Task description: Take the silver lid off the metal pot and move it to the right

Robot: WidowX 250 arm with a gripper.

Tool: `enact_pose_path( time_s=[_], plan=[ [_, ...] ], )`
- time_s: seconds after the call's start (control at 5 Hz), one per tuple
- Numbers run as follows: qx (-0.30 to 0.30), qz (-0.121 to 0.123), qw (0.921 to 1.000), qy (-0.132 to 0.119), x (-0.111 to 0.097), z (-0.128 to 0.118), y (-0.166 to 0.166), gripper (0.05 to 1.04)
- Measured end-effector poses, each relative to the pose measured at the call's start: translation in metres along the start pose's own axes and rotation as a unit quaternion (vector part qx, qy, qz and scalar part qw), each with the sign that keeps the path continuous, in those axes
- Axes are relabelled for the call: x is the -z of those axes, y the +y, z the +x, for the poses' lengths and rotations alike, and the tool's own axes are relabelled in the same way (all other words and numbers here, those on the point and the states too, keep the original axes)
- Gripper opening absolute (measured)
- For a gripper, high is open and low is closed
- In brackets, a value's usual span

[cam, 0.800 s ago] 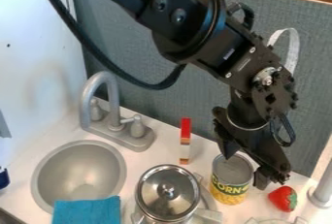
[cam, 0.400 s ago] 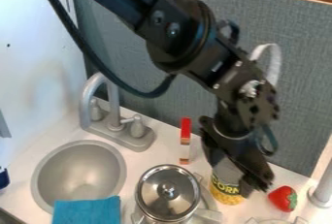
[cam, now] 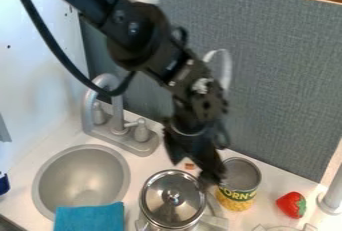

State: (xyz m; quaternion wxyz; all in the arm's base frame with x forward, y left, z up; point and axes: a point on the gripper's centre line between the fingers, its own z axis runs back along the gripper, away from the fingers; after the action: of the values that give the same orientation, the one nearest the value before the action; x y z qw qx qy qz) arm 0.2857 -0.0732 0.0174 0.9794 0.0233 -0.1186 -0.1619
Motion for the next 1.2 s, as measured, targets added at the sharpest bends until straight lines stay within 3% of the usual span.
enact_pose_path(
  time_s=[0.2, 0.6, 1.2],
  plan=[
    [-0.011, -0.015, 0.9995, 0.024, 0.015, -0.017, 0.022, 0.995],
    [-0.012, -0.032, 0.9977, 0.058, 0.038, -0.034, 0.027, 0.995],
    [-0.006, -0.026, 0.9980, 0.058, 0.059, -0.021, 0.016, 0.995]
  ],
)
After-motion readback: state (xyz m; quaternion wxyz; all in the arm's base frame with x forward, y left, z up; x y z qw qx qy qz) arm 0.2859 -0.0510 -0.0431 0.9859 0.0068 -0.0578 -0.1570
